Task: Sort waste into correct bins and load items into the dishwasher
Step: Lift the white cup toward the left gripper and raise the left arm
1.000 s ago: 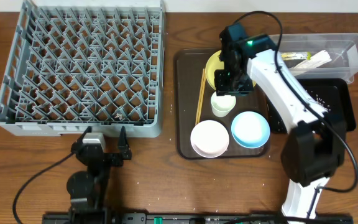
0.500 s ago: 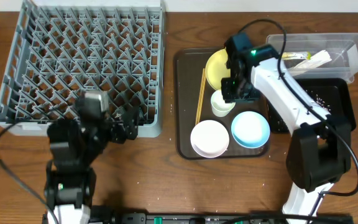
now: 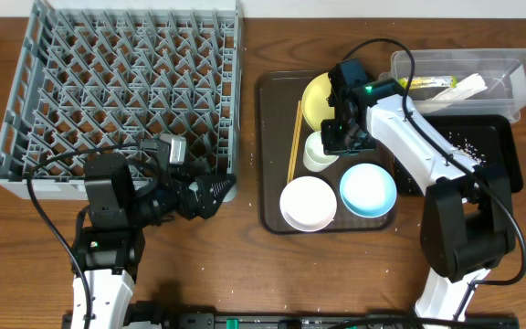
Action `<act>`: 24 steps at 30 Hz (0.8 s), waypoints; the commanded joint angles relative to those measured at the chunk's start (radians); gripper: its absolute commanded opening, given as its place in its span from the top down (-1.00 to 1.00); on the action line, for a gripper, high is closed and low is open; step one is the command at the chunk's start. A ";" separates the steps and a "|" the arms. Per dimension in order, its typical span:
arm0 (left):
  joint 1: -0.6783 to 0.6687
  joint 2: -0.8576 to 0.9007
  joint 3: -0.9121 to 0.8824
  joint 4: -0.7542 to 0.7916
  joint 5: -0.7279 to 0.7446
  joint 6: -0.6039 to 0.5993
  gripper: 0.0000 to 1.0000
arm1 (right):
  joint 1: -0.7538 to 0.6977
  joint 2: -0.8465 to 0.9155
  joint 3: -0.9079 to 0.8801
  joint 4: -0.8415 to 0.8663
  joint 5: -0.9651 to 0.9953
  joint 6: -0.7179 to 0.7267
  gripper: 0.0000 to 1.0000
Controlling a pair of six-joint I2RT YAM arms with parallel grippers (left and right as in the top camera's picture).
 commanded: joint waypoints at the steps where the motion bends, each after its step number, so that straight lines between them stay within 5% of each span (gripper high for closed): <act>1: -0.002 0.000 0.019 -0.002 0.212 -0.010 -0.96 | -0.008 -0.003 -0.006 0.001 -0.018 0.013 0.98; 6: -0.001 0.000 0.019 0.005 0.280 -0.054 -0.96 | -0.036 -0.039 0.013 0.009 -0.207 -0.010 0.98; 11: -0.002 0.009 0.019 0.051 0.318 -0.418 -0.96 | -0.159 -0.164 0.022 0.013 -0.468 -0.048 0.98; 17: -0.002 0.016 0.019 0.167 0.287 -0.543 -0.96 | -0.324 -0.254 0.020 -0.029 -0.746 -0.147 0.98; 24: -0.002 0.174 0.019 0.382 0.198 -0.756 -0.96 | -0.302 -0.248 -0.033 0.113 -1.076 -0.179 0.98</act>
